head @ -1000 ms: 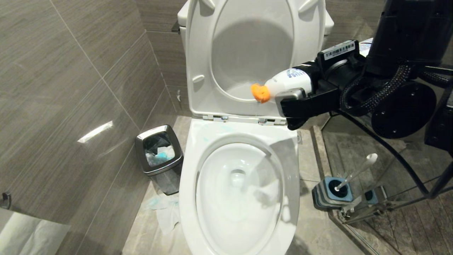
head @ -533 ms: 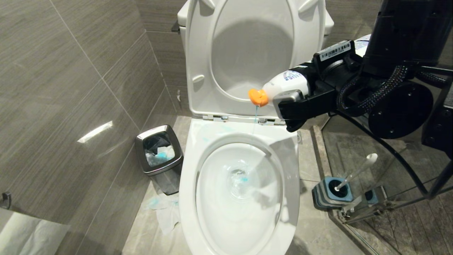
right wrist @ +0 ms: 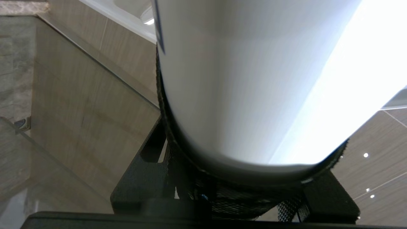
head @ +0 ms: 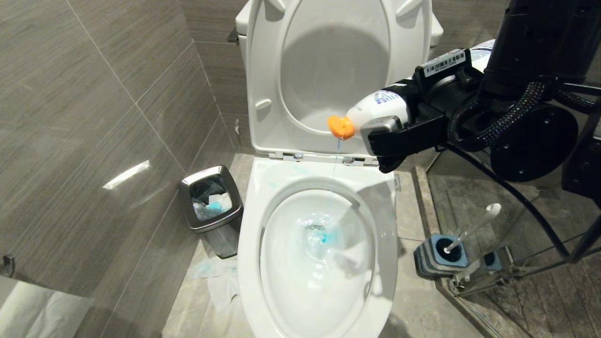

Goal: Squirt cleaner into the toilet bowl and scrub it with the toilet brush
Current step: Pour in the cleaning agent

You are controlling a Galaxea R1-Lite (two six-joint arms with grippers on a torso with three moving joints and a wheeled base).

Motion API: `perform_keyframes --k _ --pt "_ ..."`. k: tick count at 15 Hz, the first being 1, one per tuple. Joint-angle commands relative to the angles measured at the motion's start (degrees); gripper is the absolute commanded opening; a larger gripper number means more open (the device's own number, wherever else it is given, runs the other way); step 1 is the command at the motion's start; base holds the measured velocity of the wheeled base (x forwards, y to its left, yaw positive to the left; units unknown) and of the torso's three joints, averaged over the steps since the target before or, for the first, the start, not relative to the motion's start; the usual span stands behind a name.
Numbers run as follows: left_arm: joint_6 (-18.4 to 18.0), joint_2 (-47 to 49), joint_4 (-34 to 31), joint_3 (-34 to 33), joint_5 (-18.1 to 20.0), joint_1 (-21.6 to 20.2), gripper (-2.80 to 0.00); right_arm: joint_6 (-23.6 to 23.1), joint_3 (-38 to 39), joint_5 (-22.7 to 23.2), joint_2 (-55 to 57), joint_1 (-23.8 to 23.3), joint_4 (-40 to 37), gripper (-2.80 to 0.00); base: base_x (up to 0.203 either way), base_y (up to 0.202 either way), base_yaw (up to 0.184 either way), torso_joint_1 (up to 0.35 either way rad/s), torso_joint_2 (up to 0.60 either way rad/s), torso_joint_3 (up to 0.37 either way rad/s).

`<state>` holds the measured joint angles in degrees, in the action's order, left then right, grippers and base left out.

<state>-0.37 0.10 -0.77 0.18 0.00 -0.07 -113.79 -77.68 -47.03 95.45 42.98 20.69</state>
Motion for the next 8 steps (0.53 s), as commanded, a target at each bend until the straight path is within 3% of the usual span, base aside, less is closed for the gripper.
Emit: perform_keyframes --k 1,8 --pt "0.0 0.1 0.0 0.0 0.0 0.0 -2.80 -0.6 -0.1 -0.3 0.1 0.5 0.1 -2.80 0.000 0.000 0.000 0.000 0.00 0.000" --pt "0.0 0.1 0.0 0.0 0.0 0.0 -2.80 -0.6 -0.3 -0.3 0.1 1.8 0.3 -2.80 0.000 0.000 0.000 0.000 0.00 0.000"
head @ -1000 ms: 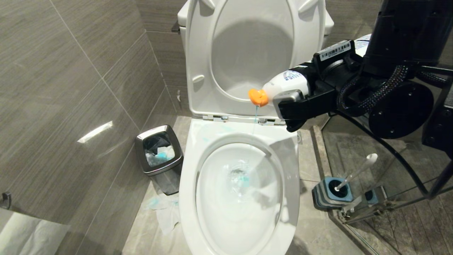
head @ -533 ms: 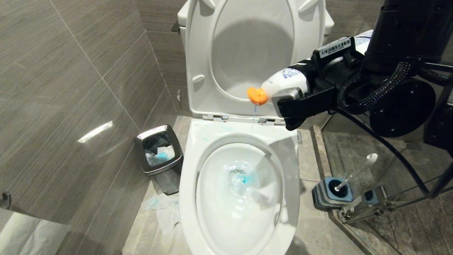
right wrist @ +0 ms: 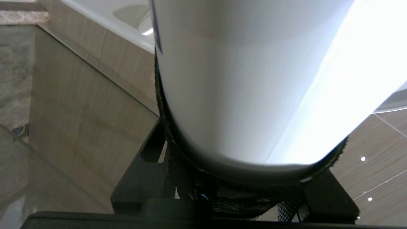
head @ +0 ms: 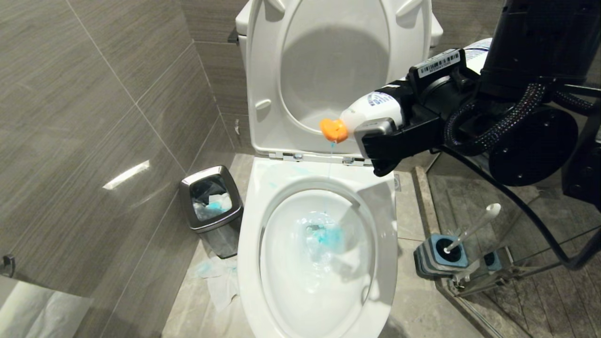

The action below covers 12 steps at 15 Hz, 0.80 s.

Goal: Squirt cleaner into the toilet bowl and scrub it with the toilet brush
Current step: Pour in the cleaning agent

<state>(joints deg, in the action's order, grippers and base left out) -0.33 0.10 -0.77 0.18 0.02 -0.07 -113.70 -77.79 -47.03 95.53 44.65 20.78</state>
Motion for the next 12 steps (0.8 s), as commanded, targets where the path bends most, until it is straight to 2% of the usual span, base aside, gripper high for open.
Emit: perform_keyframes --k 1,7,10,12 --pt "0.0 0.1 0.0 0.0 0.0 0.0 -2.80 -0.6 -0.3 -0.3 0.0 0.2 0.4 -2.80 0.000 0.000 0.000 0.000 0.00 0.000" --pt "0.0 0.1 0.0 0.0 0.0 0.0 -2.80 0.5 0.1 -0.2 0.0 0.3 3.9 -2.80 0.000 0.000 0.000 0.000 0.00 0.000" --pt "0.0 0.1 0.0 0.0 0.0 0.0 -2.80 7.4 1.3 -0.1 0.0 0.3 6.1 -2.80 0.000 0.000 0.000 0.000 0.00 0.000" --pt "0.0 0.1 0.0 0.0 0.0 0.0 -2.80 14.9 2.3 0.0 -0.1 0.4 6.3 -2.80 0.000 0.000 0.000 0.000 0.00 0.000"
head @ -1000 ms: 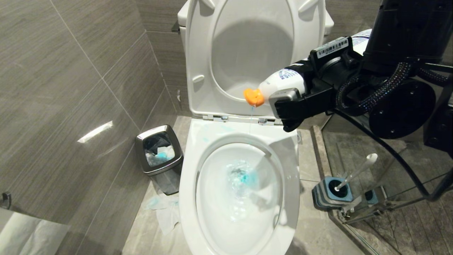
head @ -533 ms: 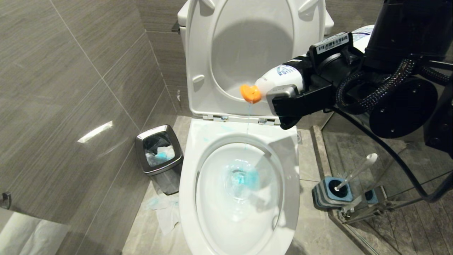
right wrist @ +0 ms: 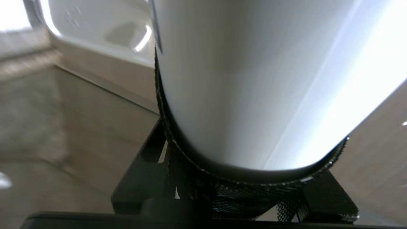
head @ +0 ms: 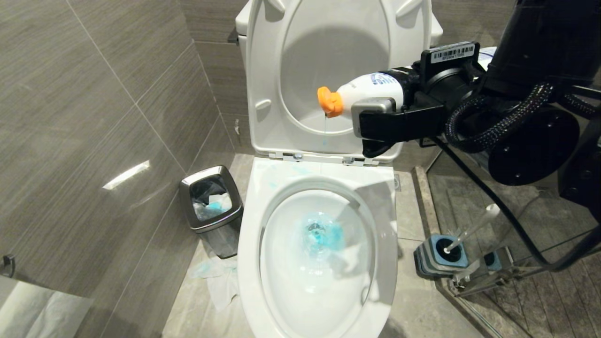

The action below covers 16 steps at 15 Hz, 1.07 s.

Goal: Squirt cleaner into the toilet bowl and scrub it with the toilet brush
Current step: Pour in the cleaning agent, then place the cleaning agent on the floor

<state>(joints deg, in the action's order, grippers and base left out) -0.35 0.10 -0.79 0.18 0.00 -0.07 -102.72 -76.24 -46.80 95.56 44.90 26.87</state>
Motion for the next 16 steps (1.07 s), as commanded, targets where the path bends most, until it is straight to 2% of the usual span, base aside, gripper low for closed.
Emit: perform_keyframes --k 1,4,8,10,13,16 --pt "0.0 0.1 0.0 0.0 0.0 0.0 -2.80 8.7 1.4 -0.3 -0.1 0.3 0.1 -2.80 0.000 0.000 0.000 0.000 0.00 0.000" --pt "0.0 0.1 0.0 0.0 0.0 0.0 -2.80 25.4 4.3 -0.4 0.2 1.8 0.0 -2.80 0.000 0.000 0.000 0.000 0.00 0.000" --pt "0.0 0.1 0.0 0.0 0.0 0.0 -2.80 41.8 5.5 -0.3 0.3 2.3 0.0 -2.80 0.000 0.000 0.000 0.000 0.00 0.000" --pt "0.0 0.1 0.0 0.1 0.0 0.0 -2.80 48.0 5.6 -0.2 -0.3 2.3 0.0 -2.80 0.000 0.000 0.000 0.000 0.00 0.000" --pt "0.0 0.1 0.0 0.0 0.0 0.0 -2.80 54.6 5.3 0.0 -1.1 2.2 0.0 -2.80 0.000 0.000 0.000 0.000 0.00 0.000" --pt "0.0 0.1 0.0 0.0 0.0 0.0 -2.80 65.6 5.3 1.5 -0.9 2.2 0.2 -2.80 0.000 0.000 0.000 0.000 0.00 0.000"
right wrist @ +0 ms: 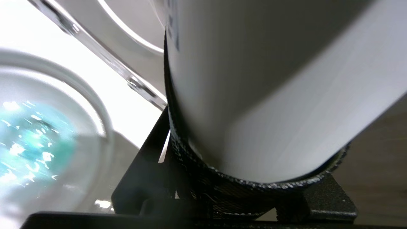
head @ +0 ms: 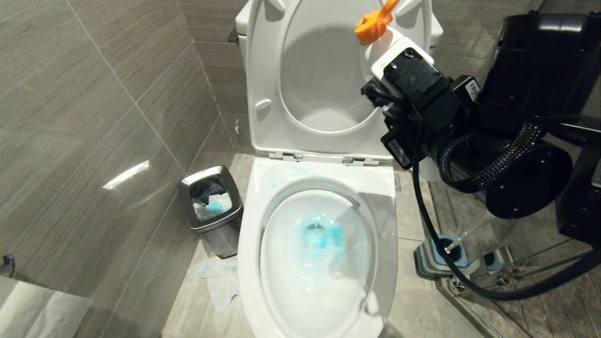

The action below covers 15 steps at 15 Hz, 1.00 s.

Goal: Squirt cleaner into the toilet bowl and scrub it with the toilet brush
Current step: Place the cleaning agent on the floor

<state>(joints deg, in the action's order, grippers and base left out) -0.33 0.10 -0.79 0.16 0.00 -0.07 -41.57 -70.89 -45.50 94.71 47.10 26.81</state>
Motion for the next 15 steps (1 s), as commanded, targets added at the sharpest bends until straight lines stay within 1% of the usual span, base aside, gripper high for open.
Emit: perform_keyframes --k 1,3,6,8,9,13,15 --pt "0.0 0.1 0.0 0.0 0.0 0.0 -2.80 8.3 -0.1 0.8 0.0 0.0 0.3 -2.80 0.000 0.000 0.000 0.000 0.00 0.000" --pt "0.0 0.1 0.0 0.0 0.0 0.0 -2.80 15.6 0.0 1.3 -0.3 0.0 0.2 -2.80 0.000 0.000 0.000 0.000 0.00 0.000" --pt "0.0 0.1 0.0 0.0 0.0 0.0 -2.80 21.7 0.1 2.3 -1.9 -0.3 0.1 -2.80 0.000 0.000 0.000 0.000 0.00 0.000" --pt "0.0 0.1 0.0 0.0 0.0 0.0 -2.80 23.1 0.7 2.7 -3.6 -2.4 -0.1 -2.80 0.000 0.000 0.000 0.000 0.00 0.000" --pt "0.0 0.1 0.0 0.0 0.0 0.0 -2.80 23.3 1.9 3.9 -5.0 -4.3 -0.2 -2.80 0.000 0.000 0.000 0.000 0.00 0.000" --pt "-0.1 0.1 0.0 0.1 0.0 0.0 -2.80 24.2 11.5 10.8 -12.2 -11.6 -0.2 -2.80 0.000 0.000 0.000 0.000 0.00 0.000" --pt "0.0 0.1 0.0 0.0 0.0 0.0 -2.80 26.2 14.9 14.6 -14.5 -16.5 -0.2 -2.80 0.000 0.000 0.000 0.000 0.00 0.000"
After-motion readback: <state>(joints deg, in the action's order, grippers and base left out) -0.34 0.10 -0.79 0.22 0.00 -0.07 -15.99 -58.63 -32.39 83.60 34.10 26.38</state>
